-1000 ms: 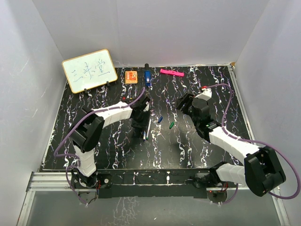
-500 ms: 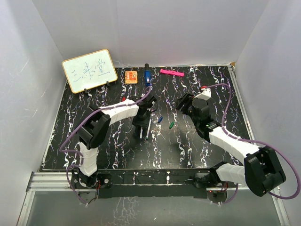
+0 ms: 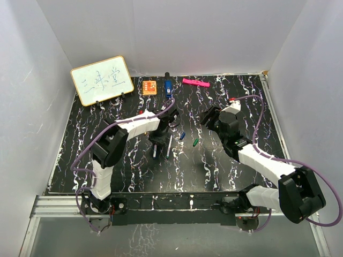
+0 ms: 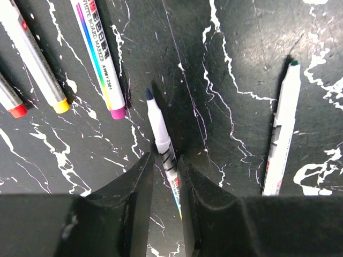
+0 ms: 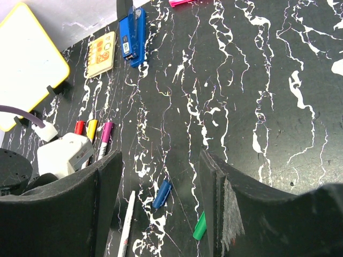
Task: Insert the pens into the pen caps
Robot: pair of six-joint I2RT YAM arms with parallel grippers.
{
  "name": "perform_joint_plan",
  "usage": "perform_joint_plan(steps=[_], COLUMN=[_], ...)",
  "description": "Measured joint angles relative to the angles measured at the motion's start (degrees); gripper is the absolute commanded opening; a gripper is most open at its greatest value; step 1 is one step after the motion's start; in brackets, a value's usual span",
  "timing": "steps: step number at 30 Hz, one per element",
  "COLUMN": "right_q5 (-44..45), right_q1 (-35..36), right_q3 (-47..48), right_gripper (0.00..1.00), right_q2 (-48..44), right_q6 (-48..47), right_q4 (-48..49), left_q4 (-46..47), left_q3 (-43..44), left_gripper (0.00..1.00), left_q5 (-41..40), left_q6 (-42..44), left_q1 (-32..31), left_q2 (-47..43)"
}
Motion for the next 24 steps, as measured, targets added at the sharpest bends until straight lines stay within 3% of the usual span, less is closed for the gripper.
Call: perform_joint_plan(steps=[15,24], right_q5=[0.8,0.9], right_q1=[0.0,0.0], right_q3=[0.0,0.0], right_gripper=[0.58,0.58], right_q2=[0.0,0.0], right_q6=[0.2,0.5], right_q4=[-1.2,-2.1], left_q4=[-0.7,-1.2], left_q3=[-7.9,-7.6], left_gripper=[0.27,0.27], left_q5=[11.8,13.8], left_q6=[2.0,2.8], left_q1=[1.1,1.7], left_q2=[-5.4,-4.6])
